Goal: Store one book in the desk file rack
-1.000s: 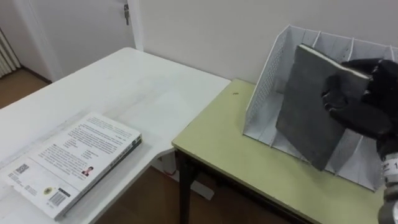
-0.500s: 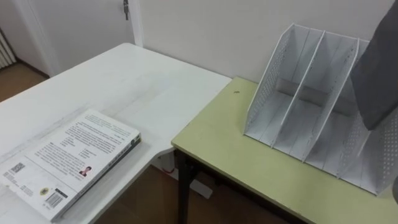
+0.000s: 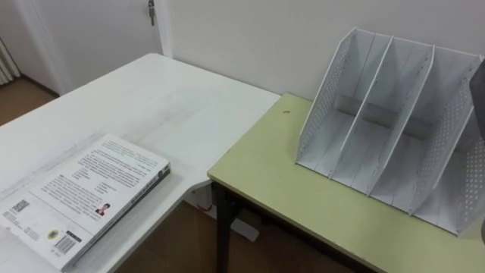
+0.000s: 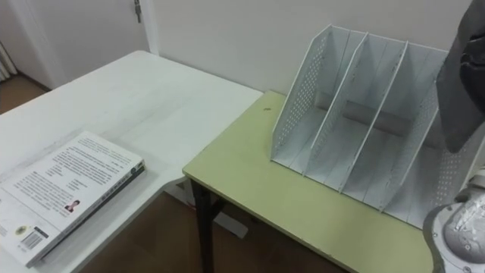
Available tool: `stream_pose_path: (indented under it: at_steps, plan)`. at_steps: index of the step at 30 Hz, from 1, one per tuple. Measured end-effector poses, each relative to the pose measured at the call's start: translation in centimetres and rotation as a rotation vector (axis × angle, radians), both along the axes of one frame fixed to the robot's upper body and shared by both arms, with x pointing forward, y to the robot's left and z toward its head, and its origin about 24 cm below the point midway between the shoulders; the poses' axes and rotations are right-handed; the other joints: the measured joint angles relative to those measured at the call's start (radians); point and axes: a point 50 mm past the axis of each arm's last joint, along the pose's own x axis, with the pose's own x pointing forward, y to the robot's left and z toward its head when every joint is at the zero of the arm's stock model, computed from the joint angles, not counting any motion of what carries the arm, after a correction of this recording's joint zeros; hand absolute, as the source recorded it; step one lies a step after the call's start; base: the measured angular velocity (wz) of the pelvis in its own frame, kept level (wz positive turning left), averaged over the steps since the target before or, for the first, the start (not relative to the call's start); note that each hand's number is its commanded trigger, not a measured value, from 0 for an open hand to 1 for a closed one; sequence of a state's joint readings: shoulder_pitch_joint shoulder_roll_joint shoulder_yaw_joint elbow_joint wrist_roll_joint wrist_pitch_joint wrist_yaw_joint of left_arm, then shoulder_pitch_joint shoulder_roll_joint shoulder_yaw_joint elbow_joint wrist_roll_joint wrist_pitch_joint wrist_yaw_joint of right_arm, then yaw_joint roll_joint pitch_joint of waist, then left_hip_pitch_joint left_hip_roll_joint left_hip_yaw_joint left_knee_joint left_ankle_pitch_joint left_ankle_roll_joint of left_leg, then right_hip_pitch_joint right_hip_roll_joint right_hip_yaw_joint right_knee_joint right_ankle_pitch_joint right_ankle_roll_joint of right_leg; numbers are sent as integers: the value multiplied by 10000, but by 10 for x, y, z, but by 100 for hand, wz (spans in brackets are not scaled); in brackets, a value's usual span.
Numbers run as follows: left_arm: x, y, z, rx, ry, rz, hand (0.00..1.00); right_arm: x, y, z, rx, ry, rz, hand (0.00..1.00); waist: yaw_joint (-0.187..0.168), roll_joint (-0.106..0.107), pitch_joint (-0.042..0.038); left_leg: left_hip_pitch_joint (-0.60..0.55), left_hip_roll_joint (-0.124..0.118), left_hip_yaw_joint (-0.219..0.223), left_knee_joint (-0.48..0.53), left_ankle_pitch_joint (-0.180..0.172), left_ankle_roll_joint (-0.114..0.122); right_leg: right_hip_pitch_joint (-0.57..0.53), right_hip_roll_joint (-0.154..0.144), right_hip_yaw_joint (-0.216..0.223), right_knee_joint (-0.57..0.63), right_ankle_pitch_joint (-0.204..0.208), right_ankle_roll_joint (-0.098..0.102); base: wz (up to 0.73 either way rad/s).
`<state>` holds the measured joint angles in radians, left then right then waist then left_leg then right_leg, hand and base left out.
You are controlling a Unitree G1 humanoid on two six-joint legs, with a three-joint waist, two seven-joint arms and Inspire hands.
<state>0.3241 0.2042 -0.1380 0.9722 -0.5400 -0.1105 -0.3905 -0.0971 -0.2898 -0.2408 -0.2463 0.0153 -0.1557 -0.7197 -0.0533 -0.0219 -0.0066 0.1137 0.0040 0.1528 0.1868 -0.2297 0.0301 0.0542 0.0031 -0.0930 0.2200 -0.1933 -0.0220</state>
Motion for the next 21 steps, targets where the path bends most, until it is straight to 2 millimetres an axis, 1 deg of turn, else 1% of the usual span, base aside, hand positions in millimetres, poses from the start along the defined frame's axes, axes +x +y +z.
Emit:
stream_pose_path:
  at_steps: [9,10,13,20,21]
  plan:
    - [0,-1,-1,165,98,142,0,1,-2,-4,65,154,-85,100,-1,-40,21,-3,-4,-1,-11,0,0,1,-1,-3,-8,0,0,0]
    - [-1,-2,-1,169,106,160,0,2,-2,-5,92,224,-124,100,-1,-70,34,-5,-4,-1,-11,0,0,0,-2,-5,-9,0,0,0]
    - [-1,-2,-1,171,108,163,0,2,-3,-7,134,303,-191,100,-1,-78,33,-6,-6,-1,-11,0,0,-3,-3,-5,-12,-1,1,0]
    - [-1,-2,-1,170,116,167,0,2,-4,-7,146,297,-209,100,5,-133,-7,-6,-7,-1,-9,1,0,-3,-3,-4,-70,-1,2,0]
    - [-1,-2,-1,171,122,171,0,2,-4,-7,147,297,-210,100,6,-141,-25,-8,-7,-1,-9,1,0,10,-1,-5,-116,2,5,0]
